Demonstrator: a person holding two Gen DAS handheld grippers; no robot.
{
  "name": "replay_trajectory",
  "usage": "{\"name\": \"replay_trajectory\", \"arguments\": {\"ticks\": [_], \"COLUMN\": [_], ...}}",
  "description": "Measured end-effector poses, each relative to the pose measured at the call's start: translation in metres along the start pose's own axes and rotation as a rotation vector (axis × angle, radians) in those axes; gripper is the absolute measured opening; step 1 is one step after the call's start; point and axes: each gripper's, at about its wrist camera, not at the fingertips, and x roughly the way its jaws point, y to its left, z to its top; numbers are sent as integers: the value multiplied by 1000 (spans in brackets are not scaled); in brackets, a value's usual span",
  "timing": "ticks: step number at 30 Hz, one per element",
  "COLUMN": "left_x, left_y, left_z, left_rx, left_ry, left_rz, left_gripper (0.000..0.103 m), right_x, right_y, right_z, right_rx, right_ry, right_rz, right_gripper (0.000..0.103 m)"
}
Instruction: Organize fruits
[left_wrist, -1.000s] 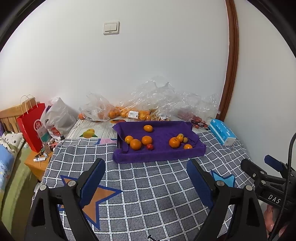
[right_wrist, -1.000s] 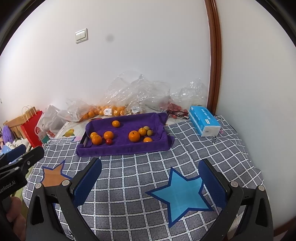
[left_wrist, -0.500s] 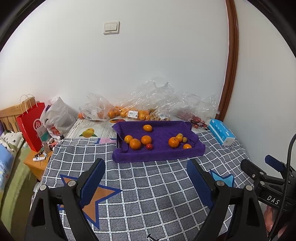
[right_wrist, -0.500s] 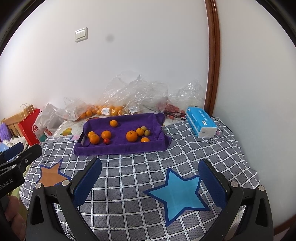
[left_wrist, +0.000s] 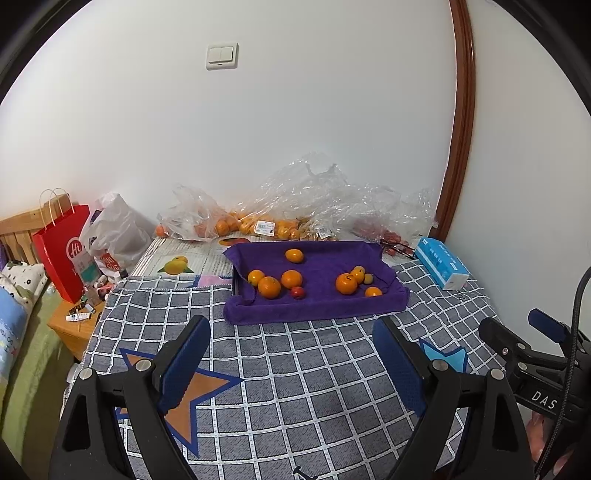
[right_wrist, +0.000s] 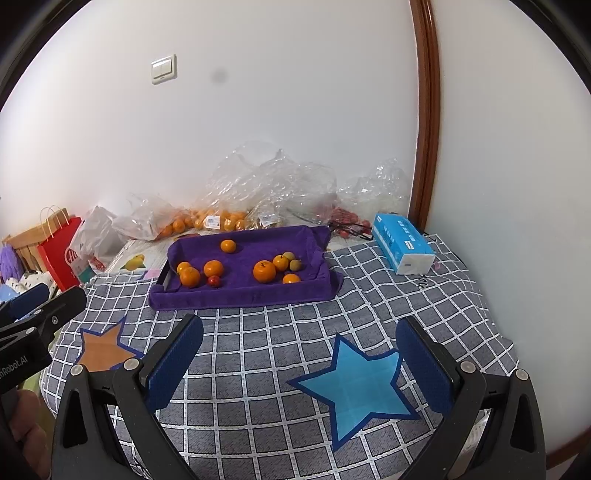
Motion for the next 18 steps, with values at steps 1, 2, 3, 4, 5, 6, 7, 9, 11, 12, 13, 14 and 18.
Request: {"name": "replay_trajectory", "arguments": {"ticks": [1, 2, 3, 4, 5, 6, 7, 9, 11, 12, 13, 14, 18], "left_x": [0, 0, 0, 1, 1, 0, 1, 1, 1, 1, 1, 1, 0], "left_y": [0, 0, 0, 0, 1, 1, 1, 1, 1, 1, 1, 1, 2], "left_z": [0, 0, -1, -1, -1, -1, -1, -1, -1, -2, -2, -2, -3], "left_rx": [-2, -3, -1, -1, 0, -1, -3, -4, -4, -6, -8, -10, -7], "left_ry": [0, 0, 2, 3, 3, 2, 2, 2, -1, -2, -2, -2, -3], "left_rz": [-1, -1, -1, 0, 1, -1, -2, -3, 0, 1, 2, 0, 0], "left_gripper": [89, 89, 89, 89, 89, 89, 89, 89, 89, 89, 89, 89, 89], "right_x": [0, 0, 0, 0, 0, 0, 0, 0, 0, 0, 0, 0, 0], "right_y": [0, 0, -1, -1, -1, 0, 0, 0, 0, 0, 0, 0, 0], "right_z": [0, 0, 0, 0, 0, 0, 0, -1, 0, -1, 0, 0, -1], "right_rx": [0, 0, 2, 3, 3, 2, 2, 3, 4, 4, 3, 3, 3], "right_ry": [0, 0, 0, -1, 0, 0, -1, 0, -1, -1, -1, -1, -2], "right_rz": [-3, -3, -1, 0, -1, -2, -1, -1, -2, -2, -2, -2, -2], "right_gripper": [103, 103, 103, 103, 103, 103, 103, 103, 103, 103, 103, 103, 103]}}
